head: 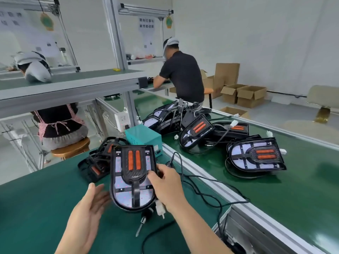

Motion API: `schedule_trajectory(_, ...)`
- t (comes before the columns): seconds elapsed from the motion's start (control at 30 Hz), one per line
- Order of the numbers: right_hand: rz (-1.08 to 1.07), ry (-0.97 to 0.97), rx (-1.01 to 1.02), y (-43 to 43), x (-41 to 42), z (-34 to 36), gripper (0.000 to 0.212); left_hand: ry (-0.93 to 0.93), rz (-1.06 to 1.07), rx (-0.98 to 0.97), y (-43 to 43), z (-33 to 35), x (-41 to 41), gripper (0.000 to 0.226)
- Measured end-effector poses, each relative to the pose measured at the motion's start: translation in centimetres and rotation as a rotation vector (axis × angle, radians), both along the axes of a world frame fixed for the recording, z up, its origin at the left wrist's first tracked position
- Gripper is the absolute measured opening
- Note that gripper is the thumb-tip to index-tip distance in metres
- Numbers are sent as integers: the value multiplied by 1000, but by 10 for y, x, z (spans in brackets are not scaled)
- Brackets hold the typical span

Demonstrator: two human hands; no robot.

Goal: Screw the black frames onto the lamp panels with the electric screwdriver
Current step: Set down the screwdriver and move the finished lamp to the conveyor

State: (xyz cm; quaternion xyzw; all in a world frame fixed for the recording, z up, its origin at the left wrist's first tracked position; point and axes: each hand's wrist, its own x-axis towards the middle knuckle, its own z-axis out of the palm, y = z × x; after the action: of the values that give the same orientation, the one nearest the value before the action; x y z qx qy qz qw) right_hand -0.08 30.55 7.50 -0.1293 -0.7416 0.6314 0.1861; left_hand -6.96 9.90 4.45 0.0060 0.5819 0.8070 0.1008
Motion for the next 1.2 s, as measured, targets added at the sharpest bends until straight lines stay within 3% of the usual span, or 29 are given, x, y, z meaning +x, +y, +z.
schedule_trajectory(0.17,-298,119,-98,52,0,5,13,75,111,-186,-12,-29,-5,27)
schedule_trajectory(0.33,-731,189,-107,125,3,4,7,110,145,-260,-21,-46,-4,20)
schedule_trajectory(0.47,-938,171,-95,171,3,-4,32,133,127,-254,-20,-45,-2,19)
schedule_trajectory(0.63,-970,-14,-45,202,5,-27,74,154,106,-246,-21,-43,2,19)
schedule_trajectory(0.73,-969,-60,51,204,4,-34,86,158,98,-252,-21,-43,0,20)
schedule_trajectory(0.97,-987,-172,252,215,-5,-31,92,150,104,-252,-28,-51,-4,19)
schedule_trajectory(1.2,-977,-242,241,222,-15,-28,86,146,102,-268,-30,-58,-8,17)
